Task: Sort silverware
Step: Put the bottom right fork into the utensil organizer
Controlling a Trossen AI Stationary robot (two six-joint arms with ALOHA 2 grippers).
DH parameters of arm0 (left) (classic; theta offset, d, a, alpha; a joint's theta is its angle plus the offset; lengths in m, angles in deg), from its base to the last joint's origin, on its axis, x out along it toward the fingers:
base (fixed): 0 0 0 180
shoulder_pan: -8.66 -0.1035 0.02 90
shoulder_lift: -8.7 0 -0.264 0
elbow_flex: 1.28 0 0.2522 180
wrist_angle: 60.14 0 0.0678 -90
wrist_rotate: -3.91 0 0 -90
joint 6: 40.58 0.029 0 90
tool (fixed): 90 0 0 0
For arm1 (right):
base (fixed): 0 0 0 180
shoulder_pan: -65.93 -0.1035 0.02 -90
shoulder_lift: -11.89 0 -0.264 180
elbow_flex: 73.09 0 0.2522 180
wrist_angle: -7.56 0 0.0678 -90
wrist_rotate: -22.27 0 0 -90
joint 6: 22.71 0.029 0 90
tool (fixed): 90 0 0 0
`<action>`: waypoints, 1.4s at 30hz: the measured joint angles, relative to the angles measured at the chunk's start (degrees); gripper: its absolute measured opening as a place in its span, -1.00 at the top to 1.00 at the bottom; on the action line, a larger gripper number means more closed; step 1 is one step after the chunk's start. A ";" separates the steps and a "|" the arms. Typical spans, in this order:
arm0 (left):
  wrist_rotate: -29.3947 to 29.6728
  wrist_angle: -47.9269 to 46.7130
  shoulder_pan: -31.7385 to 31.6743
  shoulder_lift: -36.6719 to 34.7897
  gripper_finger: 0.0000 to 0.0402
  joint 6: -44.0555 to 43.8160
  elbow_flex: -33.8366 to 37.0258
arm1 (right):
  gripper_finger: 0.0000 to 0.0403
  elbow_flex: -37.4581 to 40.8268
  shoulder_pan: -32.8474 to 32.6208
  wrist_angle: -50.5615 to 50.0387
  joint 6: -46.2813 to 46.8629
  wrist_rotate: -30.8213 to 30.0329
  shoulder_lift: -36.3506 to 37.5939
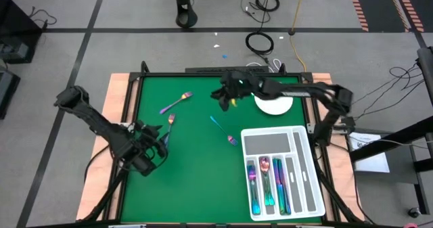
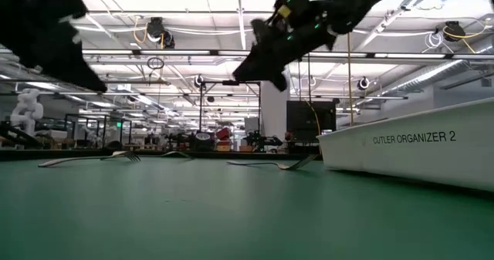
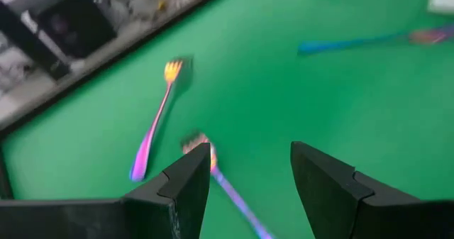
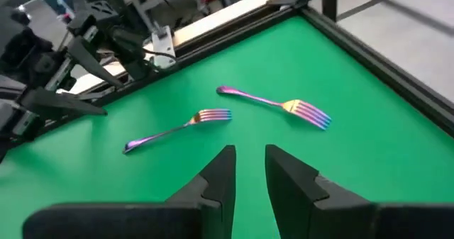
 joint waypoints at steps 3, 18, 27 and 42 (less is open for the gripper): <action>-3.50 1.82 -1.99 0.00 0.01 0.02 2.30 | 0.66 -7.74 1.74 -1.48 -1.56 4.28 -7.34; -9.09 9.48 -3.43 0.00 0.01 4.60 3.63 | 0.65 -65.76 1.44 -32.86 -20.47 6.42 -43.67; -9.54 20.00 -1.29 0.59 0.01 9.22 5.07 | 0.49 -61.21 1.35 -33.24 -27.08 -0.23 -42.69; -9.25 19.35 -1.79 0.52 0.01 11.15 5.09 | 0.40 -61.32 -5.76 -75.04 -7.70 -8.84 -35.87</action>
